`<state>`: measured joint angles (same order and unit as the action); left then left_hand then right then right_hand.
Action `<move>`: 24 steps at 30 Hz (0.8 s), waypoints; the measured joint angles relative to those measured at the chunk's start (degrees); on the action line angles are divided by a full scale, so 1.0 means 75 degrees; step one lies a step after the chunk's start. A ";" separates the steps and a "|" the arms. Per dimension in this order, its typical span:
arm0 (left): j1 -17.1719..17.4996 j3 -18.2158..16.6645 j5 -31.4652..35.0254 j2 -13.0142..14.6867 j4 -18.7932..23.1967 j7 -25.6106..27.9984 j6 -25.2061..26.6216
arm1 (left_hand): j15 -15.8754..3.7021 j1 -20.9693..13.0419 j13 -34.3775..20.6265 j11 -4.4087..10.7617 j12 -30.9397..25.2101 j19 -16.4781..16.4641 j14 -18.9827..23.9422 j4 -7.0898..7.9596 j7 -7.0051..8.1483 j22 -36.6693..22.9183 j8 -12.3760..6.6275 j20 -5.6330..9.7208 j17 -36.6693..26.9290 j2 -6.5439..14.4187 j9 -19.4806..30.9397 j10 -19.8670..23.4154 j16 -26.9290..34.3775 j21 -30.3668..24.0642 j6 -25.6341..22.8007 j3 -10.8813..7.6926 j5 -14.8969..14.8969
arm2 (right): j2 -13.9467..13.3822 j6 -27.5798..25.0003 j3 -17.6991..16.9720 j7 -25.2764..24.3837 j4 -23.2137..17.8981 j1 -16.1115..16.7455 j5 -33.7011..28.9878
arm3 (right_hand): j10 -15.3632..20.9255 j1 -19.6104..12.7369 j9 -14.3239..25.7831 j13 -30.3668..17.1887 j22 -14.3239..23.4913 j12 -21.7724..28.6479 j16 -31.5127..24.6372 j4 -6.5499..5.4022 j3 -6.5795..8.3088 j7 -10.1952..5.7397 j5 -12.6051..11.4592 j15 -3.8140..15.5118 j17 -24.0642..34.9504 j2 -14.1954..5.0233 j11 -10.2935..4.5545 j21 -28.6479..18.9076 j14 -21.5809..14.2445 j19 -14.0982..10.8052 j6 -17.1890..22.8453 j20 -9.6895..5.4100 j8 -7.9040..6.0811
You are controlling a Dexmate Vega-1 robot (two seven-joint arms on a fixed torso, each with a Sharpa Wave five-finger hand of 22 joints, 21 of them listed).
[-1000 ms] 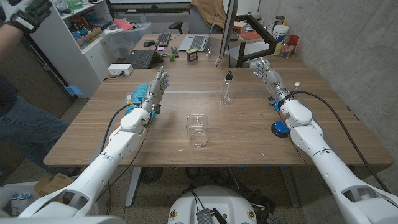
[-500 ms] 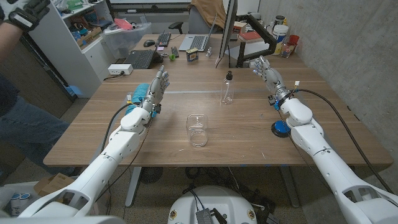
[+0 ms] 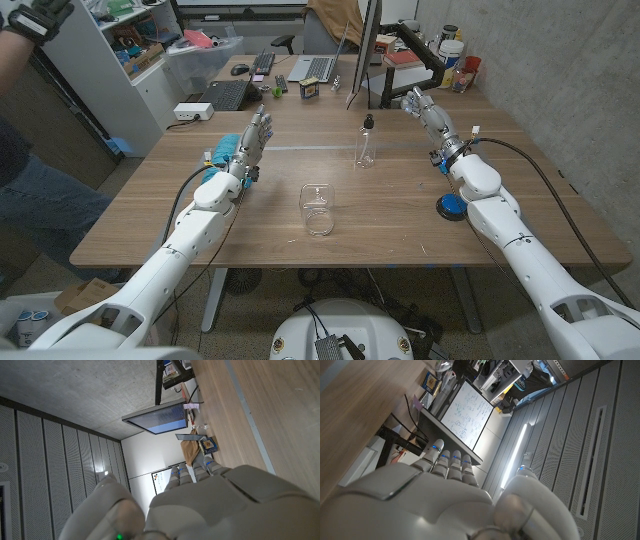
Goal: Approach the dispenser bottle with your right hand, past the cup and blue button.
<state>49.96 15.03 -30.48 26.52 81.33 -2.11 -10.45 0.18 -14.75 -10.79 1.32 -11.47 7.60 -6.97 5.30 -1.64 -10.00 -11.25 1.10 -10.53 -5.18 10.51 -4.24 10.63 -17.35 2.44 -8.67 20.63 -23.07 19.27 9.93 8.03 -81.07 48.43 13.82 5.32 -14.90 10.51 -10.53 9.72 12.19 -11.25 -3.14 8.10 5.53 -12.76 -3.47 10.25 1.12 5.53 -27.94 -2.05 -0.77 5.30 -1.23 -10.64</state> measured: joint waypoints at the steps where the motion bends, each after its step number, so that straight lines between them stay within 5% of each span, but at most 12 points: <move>1: -0.0003 0.0000 0.0000 0.0000 -0.0002 0.0000 0.0000 | 0.0000 0.0000 0.0000 0.0000 0.0000 0.0000 0.0000 0.0000 0.0000 0.0000 0.0000 0.0000 0.0000 0.0000 0.0000 0.0000 0.0000 0.0000 0.0000 0.0000 0.0000 | 0.0000 0.0007 0.0000 -0.0002 0.0000 0.0000 -0.0017 | 0.0000 0.0000 0.0000 0.0000 0.0000 0.0000 0.0000 0.0000 0.0000 0.0000 0.0000 0.0000 0.0000 0.0000 0.0000 0.0000 0.0000 0.0000 0.0000 0.0000 0.0000; 6: -0.0014 0.0004 0.0009 0.0003 -0.0012 -0.0013 -0.0006 | 0.0000 0.0000 0.0000 0.0000 0.0000 0.0000 0.0000 0.0000 0.0000 0.0000 -0.0030 0.0000 0.0000 0.0000 0.0000 0.0000 0.0000 0.0000 0.0000 0.0000 0.0000 | -0.0043 0.0031 0.0053 -0.0005 -0.0059 -0.0069 -0.0105 | 0.0000 -0.0068 0.0000 0.0000 0.0000 0.0000 0.0000 0.0030 0.0030 -0.0002 0.0000 0.0000 0.0000 -0.0012 0.0000 0.0000 0.0000 -0.0028 0.0003 0.0028 0.0000; 13: -0.0057 0.0031 0.0027 0.0023 -0.0018 -0.0017 -0.0006 | 0.0000 -0.0030 0.0000 0.0000 0.0000 -0.0040 0.0000 0.0000 -0.0007 0.0000 -0.0030 -0.0040 0.0000 0.0030 0.0000 0.0000 0.0000 0.0030 -0.0007 0.0000 0.0000 | -0.0065 0.0071 0.0075 -0.0016 -0.0083 -0.0093 -0.0218 | 0.0219 -0.0224 0.0000 0.0020 0.0000 0.0000 0.0000 0.0136 0.0051 -0.0507 0.0064 0.0083 0.0000 -0.0058 -0.0219 0.0168 -0.0083 -0.0055 0.0234 0.0055 -0.0061; 24: -0.0130 0.0088 0.0089 0.0030 -0.0042 -0.0034 0.0041 | 0.0000 -0.0030 0.0000 0.0000 0.0000 0.0003 0.0000 -0.0024 0.0001 0.0001 -0.0030 -0.0083 0.0001 0.0030 0.0000 0.0000 0.0000 0.0030 -0.0082 0.0024 0.0000 | -0.0101 0.0142 0.0125 -0.0008 -0.0142 -0.0151 -0.0357 | 0.0219 -0.0293 0.0000 0.0019 0.0000 0.0000 0.0000 0.0213 0.0064 -0.0551 0.0064 0.0083 -0.0017 -0.0069 -0.0219 0.0215 -0.0083 -0.0055 0.0274 0.0055 -0.0061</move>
<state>48.98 15.69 -29.82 26.75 81.01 -2.37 -10.15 0.18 -14.97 -10.79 1.32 -11.47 7.62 -6.97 5.12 -1.63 -9.99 -11.47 0.48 -10.52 -4.96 10.51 -4.24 10.63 -17.13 1.82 -8.49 20.63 -23.83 20.34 10.87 7.97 -82.13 47.30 11.14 6.96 -17.10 10.51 -10.39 9.72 12.19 -11.25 -1.55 8.58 1.40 -12.28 -2.85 10.12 0.60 3.89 -26.33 -2.67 -1.18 7.36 -0.82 -11.09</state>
